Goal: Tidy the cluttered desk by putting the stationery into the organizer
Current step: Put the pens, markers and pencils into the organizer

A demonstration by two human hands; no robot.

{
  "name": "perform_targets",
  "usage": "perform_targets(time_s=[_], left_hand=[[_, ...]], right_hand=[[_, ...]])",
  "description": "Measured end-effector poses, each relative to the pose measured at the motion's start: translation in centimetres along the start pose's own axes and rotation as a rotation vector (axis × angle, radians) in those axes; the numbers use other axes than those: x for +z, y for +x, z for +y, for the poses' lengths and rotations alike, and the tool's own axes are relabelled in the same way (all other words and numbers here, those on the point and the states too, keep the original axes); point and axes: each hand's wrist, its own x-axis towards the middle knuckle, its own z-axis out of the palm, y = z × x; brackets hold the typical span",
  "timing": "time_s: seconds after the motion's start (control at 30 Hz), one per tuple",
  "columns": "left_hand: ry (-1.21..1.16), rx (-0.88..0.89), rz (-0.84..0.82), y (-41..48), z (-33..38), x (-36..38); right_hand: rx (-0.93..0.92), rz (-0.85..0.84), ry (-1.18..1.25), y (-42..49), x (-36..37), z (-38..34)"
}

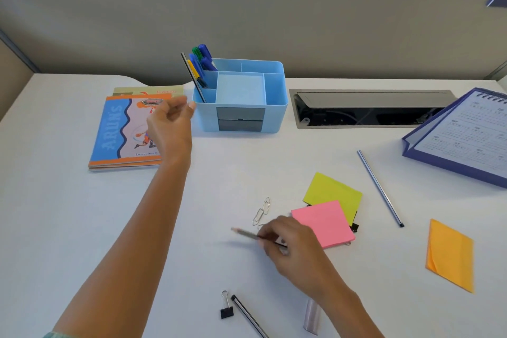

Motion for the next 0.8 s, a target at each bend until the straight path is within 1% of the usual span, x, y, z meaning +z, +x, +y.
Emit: perform_targets(time_s=[0.07, 0.1, 0.17, 0.23, 0.27, 0.33, 0.43, 0.53, 0.63, 0.8], left_hand=[[-0.043, -0.006, -0.126, -2.8, -0.7, -1.3], [-0.066, -0.046, -0.207, -4.3, -1.1, -1.9], [-0.147, -0.183, -0.371, -7.2, -1.7, -2.9], [-0.242, -0.331, -0.496, -9.5, -2.0, -3.8], [-0.268, -0.377, -0.542, -10.3, -2.1, -4.0], [-0.293, -0.414, -0.594, -11.4, -2.1, -4.2], [-0.315, -0.417, -0.547, -11.4, -1.8, -4.1], [-0.278, -0.405, -0.533, -10.5, -1.2, -3.8], [-0.283, -0.376, -0.489, -9.1, -0.5, -3.7], [-0.331, -0.361, -0.335, -5.4, 0.4, -3.9]], right_hand=[[0.038, 0.105, 0.111, 1.5, -0.4, -0.4], [0.048, 0.153, 0.153, 2.4, -0.6, -0.7], [0.083, 0.23, 0.238, 4.1, -0.9, -1.2], [0.12, 0.263, 0.315, 5.6, -0.9, -1.8], [0.125, 0.267, 0.331, 6.3, -0.9, -2.0], [0.116, 0.262, 0.341, 7.2, -0.7, -2.6], [0.096, 0.26, 0.376, 7.8, -0.4, -3.3], [0.098, 0.269, 0.416, 8.0, -0.2, -3.6], [0.141, 0.265, 0.479, 8.0, -0.1, -3.5], [0.251, 0.283, 0.634, 7.8, -0.1, -2.6]])
